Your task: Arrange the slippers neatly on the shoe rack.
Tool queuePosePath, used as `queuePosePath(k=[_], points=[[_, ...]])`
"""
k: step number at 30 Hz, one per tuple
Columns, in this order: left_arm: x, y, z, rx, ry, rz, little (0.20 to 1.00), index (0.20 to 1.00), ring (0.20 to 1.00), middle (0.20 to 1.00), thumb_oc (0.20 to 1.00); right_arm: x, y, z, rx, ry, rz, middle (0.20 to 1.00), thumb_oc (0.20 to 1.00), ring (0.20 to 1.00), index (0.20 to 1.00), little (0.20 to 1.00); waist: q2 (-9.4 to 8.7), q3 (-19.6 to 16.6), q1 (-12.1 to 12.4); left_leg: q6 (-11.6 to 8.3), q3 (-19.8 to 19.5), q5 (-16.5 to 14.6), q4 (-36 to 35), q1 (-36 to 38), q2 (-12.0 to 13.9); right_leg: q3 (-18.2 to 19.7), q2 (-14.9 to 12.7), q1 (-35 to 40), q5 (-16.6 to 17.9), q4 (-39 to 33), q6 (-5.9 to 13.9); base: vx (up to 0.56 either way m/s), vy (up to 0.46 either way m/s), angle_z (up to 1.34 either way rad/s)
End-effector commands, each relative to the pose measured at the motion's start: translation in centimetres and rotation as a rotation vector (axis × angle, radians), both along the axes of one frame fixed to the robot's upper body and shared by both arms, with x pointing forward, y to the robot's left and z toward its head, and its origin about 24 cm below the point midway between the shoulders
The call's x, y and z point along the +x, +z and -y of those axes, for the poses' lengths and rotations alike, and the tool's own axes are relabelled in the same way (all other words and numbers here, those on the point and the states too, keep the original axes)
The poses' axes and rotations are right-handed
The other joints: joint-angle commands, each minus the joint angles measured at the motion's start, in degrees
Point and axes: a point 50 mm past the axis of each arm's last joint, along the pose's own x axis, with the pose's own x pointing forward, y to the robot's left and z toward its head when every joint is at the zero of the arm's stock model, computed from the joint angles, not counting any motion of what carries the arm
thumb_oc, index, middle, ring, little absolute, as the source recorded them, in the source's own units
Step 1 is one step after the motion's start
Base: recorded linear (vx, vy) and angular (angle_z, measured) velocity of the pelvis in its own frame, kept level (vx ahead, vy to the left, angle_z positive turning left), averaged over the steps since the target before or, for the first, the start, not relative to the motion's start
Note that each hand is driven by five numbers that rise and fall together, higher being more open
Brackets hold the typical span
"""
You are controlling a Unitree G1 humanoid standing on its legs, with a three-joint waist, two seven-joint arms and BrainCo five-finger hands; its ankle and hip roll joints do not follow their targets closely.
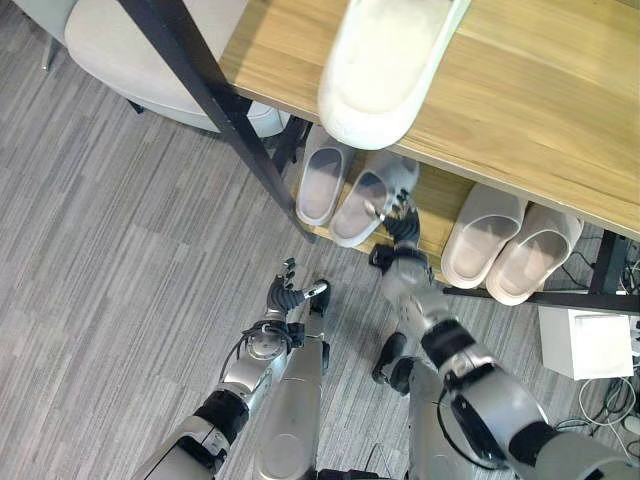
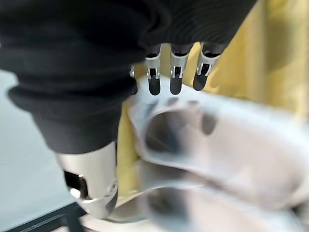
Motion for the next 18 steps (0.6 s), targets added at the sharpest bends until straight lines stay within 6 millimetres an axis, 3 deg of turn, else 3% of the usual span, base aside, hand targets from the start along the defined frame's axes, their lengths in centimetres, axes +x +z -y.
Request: queuePosePath(k=[1,6,11,14,18], points=[[1.0,1.7,1.3,-0.022,-0.043,0.079,1.000,1.000,1.000,1.000,1.000,-0.9,-0.9,1.5,0.078,-0.053,0.034,1.000,1.000,1.000,1.000,1.000,-0.12,2.39,-0.02,0.11,1.83,-10.09,7.01,2.64,-0.72,2.38,-1.97,2.40,10.26,-11.69,5.69,0.03,-0.002,0.19],[1.6,2.5,2.2,-0.031,-0.081,0.104,1.000,1.000,1.000,1.000,1.000,1.3,0.8,3.4,0.071,-0.111,-0.020,1.000,1.000,1.000,1.000,1.000,0.51,3.27,1.57,0.14,1.22,-10.21,7.47,1.55,-0.94,1.96,-1.95,1.55,10.01,-11.37,5.77,0.03,0.006,0.07],[1.7,2.0,2.0,-0.019,-0.067,0.086,1.000,1.000,1.000,1.000,1.000,0.8,0.3,2.5,-0.014,-0.071,0.004,1.000,1.000,1.000,1.000,1.000,0.05,2.84,0.96,0.01,1.52,-9.80,6.52,2.78,-0.68,1.93,-1.66,2.35,10.01,-11.80,5.70,0.01,0.001,0.00],[1.4,1.9,1.8,-0.021,-0.061,0.087,1.000,1.000,1.000,1.000,1.000,0.0,-0.8,1.6,-0.166,-0.023,0.023,1.000,1.000,1.000,1.000,1.000,-0.34,1.44,0.19,-0.08,1.75,-9.45,4.94,4.57,-0.44,2.23,-1.52,3.47,10.46,-12.92,5.55,0.00,0.001,-0.04],[1.3,1.9,1.9,-0.022,-0.075,0.094,1.000,1.000,1.000,1.000,1.000,-0.5,-0.9,2.0,-0.282,-0.016,0.066,1.000,1.000,1.000,1.000,1.000,-0.10,0.80,-0.36,-0.06,2.19,-9.37,4.75,5.79,-0.22,2.69,-1.31,4.31,10.69,-13.32,5.46,-0.03,-0.004,-0.17]])
